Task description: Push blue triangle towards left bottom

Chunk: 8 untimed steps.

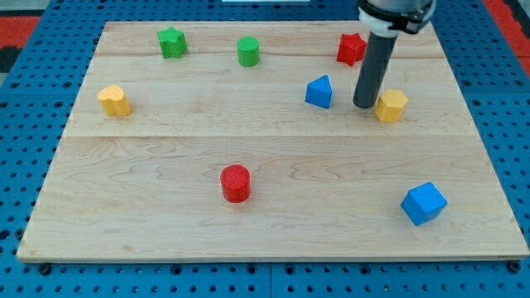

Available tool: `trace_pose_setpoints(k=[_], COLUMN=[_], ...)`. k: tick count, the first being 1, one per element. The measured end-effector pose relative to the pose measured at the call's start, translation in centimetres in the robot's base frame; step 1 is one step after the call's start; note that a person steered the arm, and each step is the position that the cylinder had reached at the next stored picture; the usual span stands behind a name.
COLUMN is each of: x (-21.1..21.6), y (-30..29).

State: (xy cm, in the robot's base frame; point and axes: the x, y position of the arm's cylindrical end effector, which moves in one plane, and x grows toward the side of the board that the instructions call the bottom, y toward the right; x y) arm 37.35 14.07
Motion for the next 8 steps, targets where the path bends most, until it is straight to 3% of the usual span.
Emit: trace_pose_setpoints(k=[2, 4, 5, 6, 7, 8], x=[-1.3, -3.2, -4.1, -4.5, -3.7, 2.3], y=[-11.5, -11.0, -13.2, -19.3, -25.9, -28.6])
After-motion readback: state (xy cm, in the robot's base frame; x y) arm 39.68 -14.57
